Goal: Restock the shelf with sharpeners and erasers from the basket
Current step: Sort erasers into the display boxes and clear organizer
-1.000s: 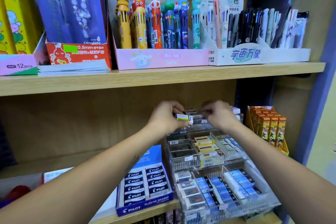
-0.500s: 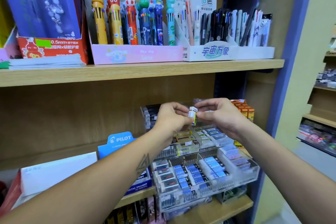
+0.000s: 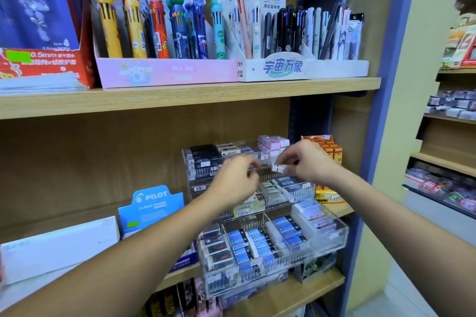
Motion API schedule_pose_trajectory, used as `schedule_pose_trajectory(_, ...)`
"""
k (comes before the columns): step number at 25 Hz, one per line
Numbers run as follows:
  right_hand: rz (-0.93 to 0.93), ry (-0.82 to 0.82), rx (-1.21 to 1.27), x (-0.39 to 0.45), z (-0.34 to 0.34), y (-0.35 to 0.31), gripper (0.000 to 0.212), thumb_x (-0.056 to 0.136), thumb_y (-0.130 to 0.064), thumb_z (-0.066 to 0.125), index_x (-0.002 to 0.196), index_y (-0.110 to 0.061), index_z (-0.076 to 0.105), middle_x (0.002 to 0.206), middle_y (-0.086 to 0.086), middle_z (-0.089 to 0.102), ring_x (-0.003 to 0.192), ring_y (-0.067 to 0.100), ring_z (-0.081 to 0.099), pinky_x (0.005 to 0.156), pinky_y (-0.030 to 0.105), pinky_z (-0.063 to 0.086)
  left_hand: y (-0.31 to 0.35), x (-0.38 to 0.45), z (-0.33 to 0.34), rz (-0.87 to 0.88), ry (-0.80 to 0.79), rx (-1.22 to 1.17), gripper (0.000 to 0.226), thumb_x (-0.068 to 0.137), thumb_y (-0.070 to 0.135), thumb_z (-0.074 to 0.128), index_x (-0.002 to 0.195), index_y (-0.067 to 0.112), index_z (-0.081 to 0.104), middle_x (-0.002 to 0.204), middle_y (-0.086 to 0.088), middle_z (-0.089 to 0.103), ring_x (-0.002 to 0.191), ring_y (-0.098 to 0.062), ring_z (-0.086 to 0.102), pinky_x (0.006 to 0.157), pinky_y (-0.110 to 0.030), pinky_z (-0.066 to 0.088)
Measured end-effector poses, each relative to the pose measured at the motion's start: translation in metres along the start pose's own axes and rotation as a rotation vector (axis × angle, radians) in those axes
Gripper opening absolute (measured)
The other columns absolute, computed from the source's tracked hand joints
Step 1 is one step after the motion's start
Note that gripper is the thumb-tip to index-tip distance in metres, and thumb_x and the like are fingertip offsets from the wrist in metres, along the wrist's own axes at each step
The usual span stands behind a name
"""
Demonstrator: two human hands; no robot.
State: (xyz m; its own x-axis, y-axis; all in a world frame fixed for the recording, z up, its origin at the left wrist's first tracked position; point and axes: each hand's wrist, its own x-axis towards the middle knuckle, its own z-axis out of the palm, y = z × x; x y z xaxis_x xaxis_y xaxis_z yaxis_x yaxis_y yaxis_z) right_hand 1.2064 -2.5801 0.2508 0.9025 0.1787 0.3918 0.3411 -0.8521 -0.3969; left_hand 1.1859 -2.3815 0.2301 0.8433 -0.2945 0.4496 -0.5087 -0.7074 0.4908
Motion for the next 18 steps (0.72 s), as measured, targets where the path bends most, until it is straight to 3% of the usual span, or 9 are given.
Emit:
schedule_pose_trajectory(2, -0.016, -0.081, -0.152, 0.005, 0.012, 0.0, 0.025, 0.083, -0.005, 0.073, 0.102, -0.021, 0.078, 0.096, -0.005, 0.072, 0.085, 0.007, 0.062, 0.076, 0.021, 0.049, -0.022, -0.003, 0.008, 0.114, -0.054, 0.337, 0.023, 0.095, 0.018, 0.046, 0.113, 0.013, 0.06, 0.109, -0.004, 0.06, 0.105, -0.018, 0.058, 0.087, -0.031, 0.048)
schedule_pose_trajectory(4, -0.026, -0.096, -0.216, 0.012, 0.027, -0.002, 0.028, 0.085, -0.004, 0.07, 0.103, -0.024, 0.077, 0.105, -0.004, 0.073, 0.095, 0.012, 0.065, 0.078, 0.025, 0.052, -0.034, -0.008, 0.014, 0.086, -0.134, 0.417, 0.027, 0.098, 0.023, 0.04, 0.113, 0.01, 0.058, 0.119, -0.006, 0.057, 0.114, -0.023, 0.051, 0.099, -0.04, 0.044)
schedule_pose_trajectory(6, -0.035, -0.091, -0.23, 0.018, 0.042, -0.004, 0.029, 0.085, -0.001, 0.068, 0.104, -0.021, 0.077, 0.108, -0.002, 0.073, 0.1, 0.016, 0.067, 0.082, 0.026, 0.054, -0.036, -0.01, 0.018, 0.035, -0.174, 0.394, 0.028, 0.099, 0.027, 0.035, 0.104, 0.011, 0.057, 0.115, -0.009, 0.058, 0.107, -0.025, 0.053, 0.096, -0.039, 0.046)
schedule_pose_trajectory(9, 0.013, -0.107, -0.191, 0.025, 0.052, -0.002, 0.023, 0.083, 0.002, 0.071, 0.096, -0.016, 0.079, 0.1, 0.001, 0.074, 0.09, 0.016, 0.068, 0.084, 0.027, 0.056, -0.035, -0.009, 0.02, 0.021, -0.167, 0.39, 0.03, 0.099, 0.029, 0.034, 0.102, 0.011, 0.058, 0.112, -0.011, 0.057, 0.103, -0.028, 0.054, 0.093, -0.039, 0.046)
schedule_pose_trajectory(14, 0.078, -0.168, -0.243, 0.033, 0.051, 0.003, 0.02, 0.075, 0.002, 0.079, 0.074, -0.016, 0.07, 0.079, 0.0, 0.067, 0.077, 0.018, 0.066, 0.064, 0.022, 0.05, -0.038, -0.009, 0.019, 0.004, -0.184, 0.349, 0.027, 0.098, 0.029, 0.036, 0.098, 0.012, 0.056, 0.109, -0.009, 0.056, 0.101, -0.027, 0.055, 0.092, -0.039, 0.047)
schedule_pose_trajectory(18, 0.164, -0.162, -0.308, 0.034, 0.049, 0.004, 0.014, 0.077, 0.004, 0.073, 0.084, -0.009, 0.075, 0.091, 0.008, 0.071, 0.084, 0.023, 0.069, 0.074, 0.032, 0.059, -0.03, -0.009, 0.014, -0.022, -0.205, 0.321, 0.024, 0.098, 0.027, 0.038, 0.094, 0.012, 0.055, 0.102, -0.007, 0.054, 0.094, -0.026, 0.056, 0.089, -0.04, 0.049)
